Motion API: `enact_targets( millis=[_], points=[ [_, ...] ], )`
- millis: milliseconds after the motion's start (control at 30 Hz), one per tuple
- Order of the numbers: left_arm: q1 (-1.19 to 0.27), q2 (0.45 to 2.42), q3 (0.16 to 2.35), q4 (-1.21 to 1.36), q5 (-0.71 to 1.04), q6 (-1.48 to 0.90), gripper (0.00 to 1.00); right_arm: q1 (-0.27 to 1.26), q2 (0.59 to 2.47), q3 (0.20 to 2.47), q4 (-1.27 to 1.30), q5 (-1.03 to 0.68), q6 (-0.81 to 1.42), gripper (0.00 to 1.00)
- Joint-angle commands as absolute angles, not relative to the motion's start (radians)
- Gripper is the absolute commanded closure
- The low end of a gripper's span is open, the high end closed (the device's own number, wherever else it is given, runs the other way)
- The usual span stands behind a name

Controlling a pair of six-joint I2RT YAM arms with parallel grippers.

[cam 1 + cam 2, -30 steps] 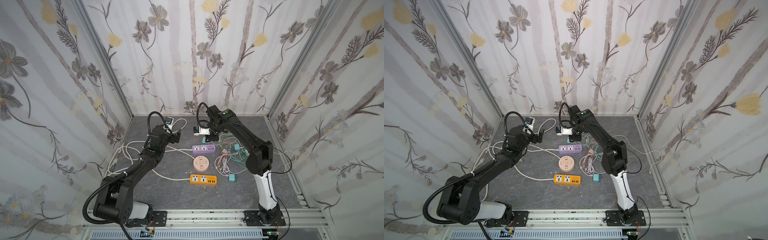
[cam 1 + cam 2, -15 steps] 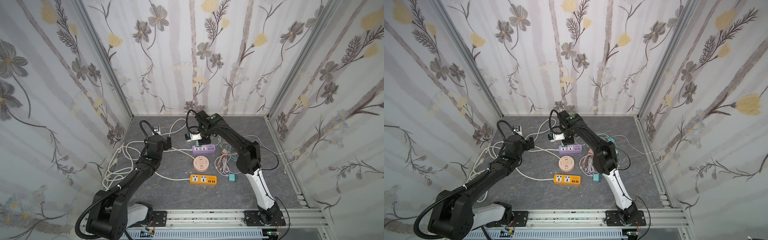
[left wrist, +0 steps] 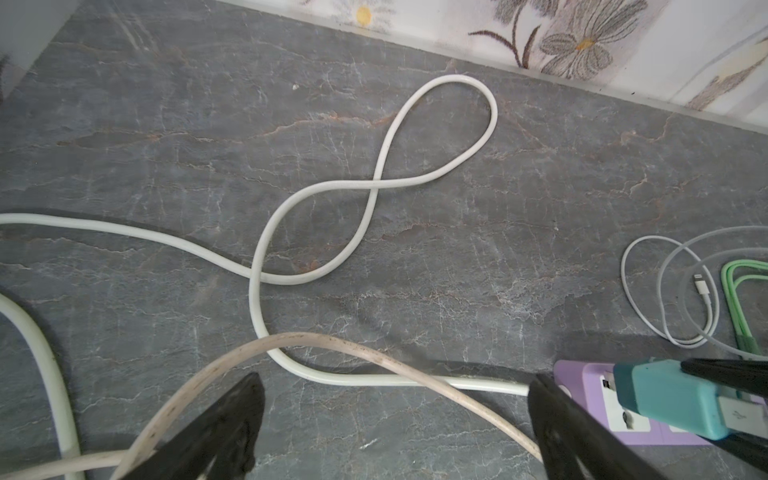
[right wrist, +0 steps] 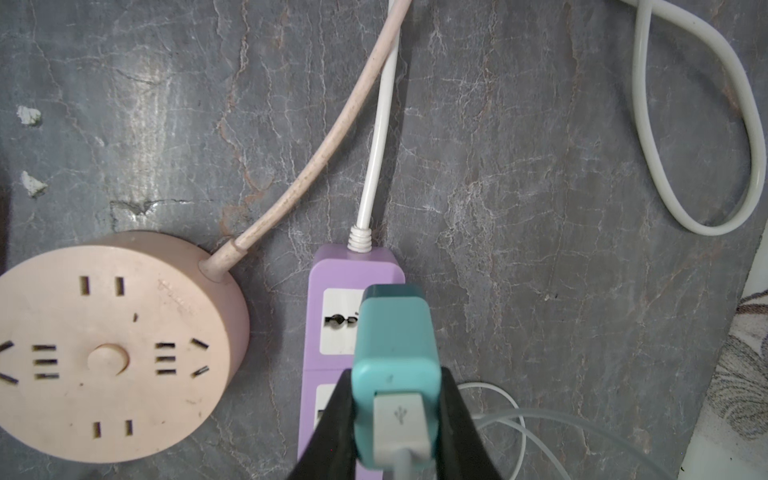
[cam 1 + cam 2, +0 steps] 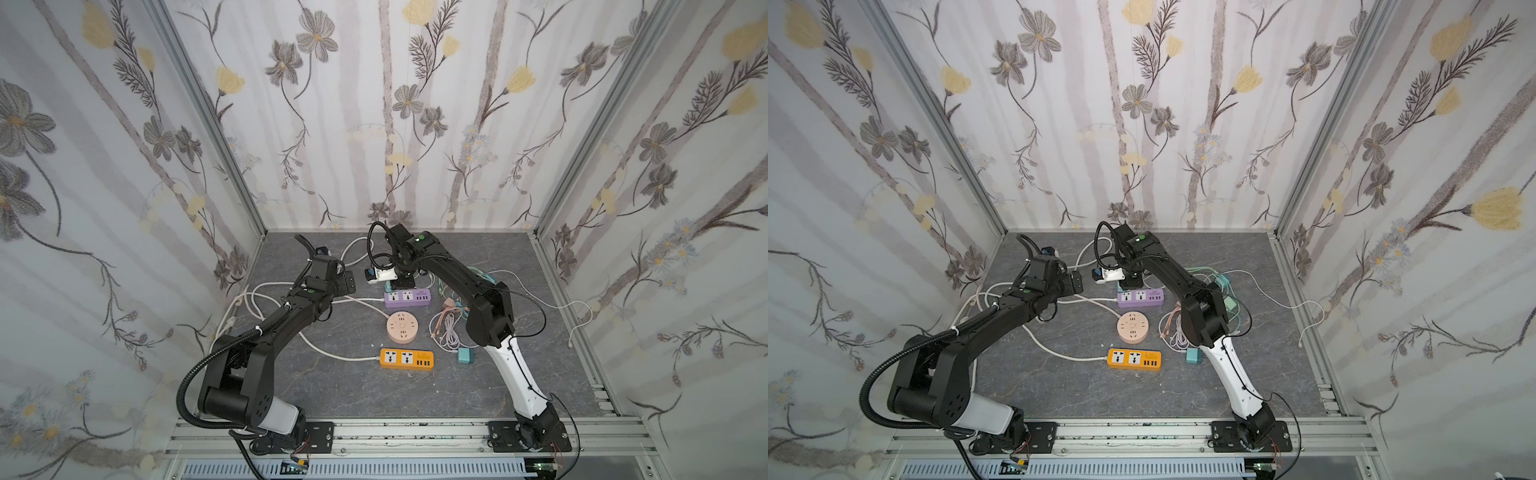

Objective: Insert the plug

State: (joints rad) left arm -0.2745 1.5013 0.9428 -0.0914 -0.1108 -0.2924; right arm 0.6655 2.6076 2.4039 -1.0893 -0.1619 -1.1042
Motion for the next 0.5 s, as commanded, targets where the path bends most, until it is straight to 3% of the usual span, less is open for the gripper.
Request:
enact_targets(
  millis=[0,467],
  points=[
    [-0.278,1.515,0.965,-0.125,-0.096,-0.314,0.00,0.667,2.619,2.413,-1.041,-0.193,-1.106,1.00],
    [-0.278,1.530,0.969,-0.158,-0.120,-0.295,0.00,0.664,2.597,2.411,-1.093,-0.177,-1.138,1.00]
  ],
)
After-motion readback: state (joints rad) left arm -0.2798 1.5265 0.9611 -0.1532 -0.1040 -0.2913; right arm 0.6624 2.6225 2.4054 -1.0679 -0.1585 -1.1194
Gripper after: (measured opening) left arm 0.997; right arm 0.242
